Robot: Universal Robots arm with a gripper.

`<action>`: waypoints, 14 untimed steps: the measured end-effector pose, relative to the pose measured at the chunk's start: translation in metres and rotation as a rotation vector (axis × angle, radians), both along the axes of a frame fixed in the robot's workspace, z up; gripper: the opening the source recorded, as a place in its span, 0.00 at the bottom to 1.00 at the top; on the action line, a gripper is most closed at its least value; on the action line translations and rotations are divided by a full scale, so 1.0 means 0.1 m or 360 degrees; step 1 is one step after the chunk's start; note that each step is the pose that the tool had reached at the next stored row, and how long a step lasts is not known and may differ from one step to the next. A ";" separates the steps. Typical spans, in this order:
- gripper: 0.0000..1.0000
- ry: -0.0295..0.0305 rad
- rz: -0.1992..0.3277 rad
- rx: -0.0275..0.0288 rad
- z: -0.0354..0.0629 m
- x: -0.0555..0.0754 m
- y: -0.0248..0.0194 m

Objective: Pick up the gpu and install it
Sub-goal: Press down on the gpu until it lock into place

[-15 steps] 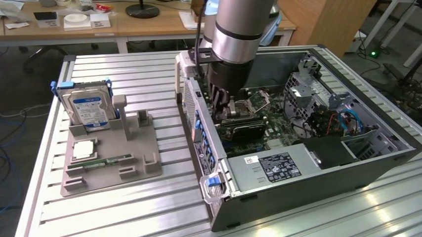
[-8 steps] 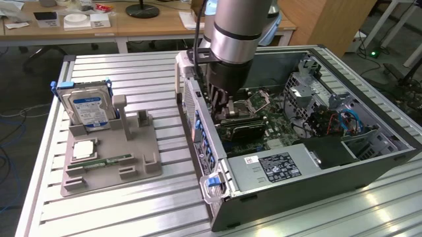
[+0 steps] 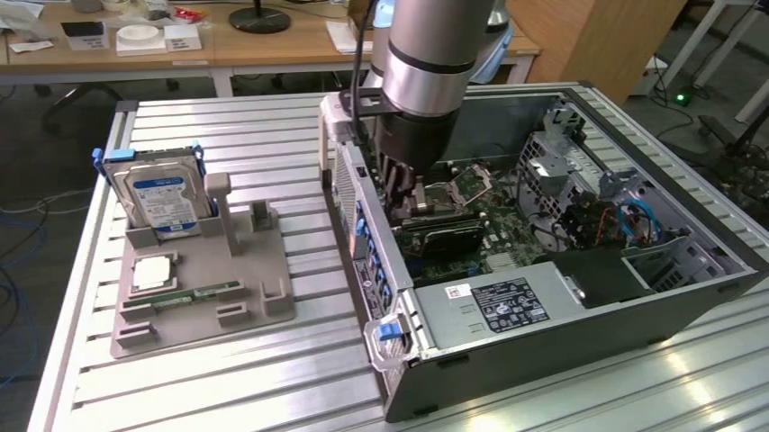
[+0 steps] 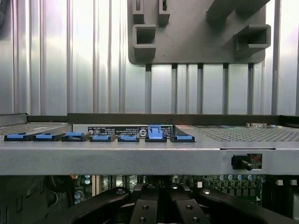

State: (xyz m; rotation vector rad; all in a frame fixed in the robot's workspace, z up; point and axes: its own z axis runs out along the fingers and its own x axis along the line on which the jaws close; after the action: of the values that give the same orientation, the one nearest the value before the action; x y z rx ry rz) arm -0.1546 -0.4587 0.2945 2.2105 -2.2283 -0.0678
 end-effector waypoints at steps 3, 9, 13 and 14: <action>0.10 0.00003 0.0000 -0.00024 -0.003 -0.01 -0.001; 0.10 0.00000 0.0000 -0.00064 -0.011 -0.01 -0.007; 0.10 0.00004 0.0001 -0.00113 -0.017 -0.01 -0.011; 0.10 0.00003 0.0001 -0.00124 -0.021 -0.01 -0.011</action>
State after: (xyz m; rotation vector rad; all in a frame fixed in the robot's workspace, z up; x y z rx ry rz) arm -0.1558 -0.4598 0.2925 2.2071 -2.2239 -0.0592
